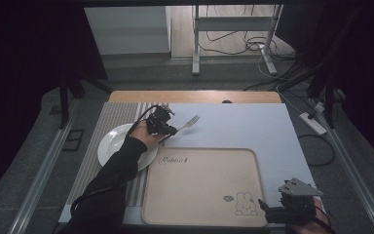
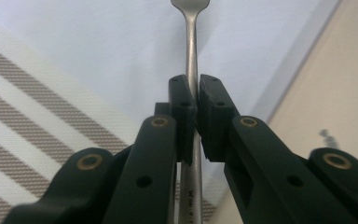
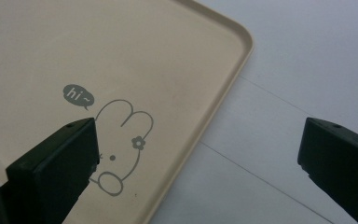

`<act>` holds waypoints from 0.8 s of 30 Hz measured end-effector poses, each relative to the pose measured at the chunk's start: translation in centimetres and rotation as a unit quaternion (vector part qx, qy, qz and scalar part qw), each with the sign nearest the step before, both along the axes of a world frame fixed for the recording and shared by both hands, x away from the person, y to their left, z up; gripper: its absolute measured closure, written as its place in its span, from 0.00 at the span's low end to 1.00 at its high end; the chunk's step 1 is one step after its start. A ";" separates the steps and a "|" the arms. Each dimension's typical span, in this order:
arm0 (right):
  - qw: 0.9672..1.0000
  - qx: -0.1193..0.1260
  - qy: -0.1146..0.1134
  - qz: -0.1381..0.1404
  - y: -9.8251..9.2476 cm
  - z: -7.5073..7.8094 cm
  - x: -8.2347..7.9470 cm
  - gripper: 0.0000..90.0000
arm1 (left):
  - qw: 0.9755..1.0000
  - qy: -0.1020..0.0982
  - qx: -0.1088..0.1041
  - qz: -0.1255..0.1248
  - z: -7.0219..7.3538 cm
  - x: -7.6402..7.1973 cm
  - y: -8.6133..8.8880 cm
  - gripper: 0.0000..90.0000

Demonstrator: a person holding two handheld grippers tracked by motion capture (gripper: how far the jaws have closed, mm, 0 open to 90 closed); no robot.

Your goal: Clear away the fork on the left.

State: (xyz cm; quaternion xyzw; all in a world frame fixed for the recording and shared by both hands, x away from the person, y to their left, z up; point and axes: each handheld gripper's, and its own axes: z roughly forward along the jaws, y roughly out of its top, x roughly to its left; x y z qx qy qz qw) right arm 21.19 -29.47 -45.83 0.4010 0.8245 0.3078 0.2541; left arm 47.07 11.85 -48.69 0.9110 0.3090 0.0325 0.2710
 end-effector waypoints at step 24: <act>1.000 -0.001 -0.002 0.004 0.1 0.0 0.0 0.00 | 1.000 0.026 -0.003 0.008 0.0 -8.7 0.1 0.94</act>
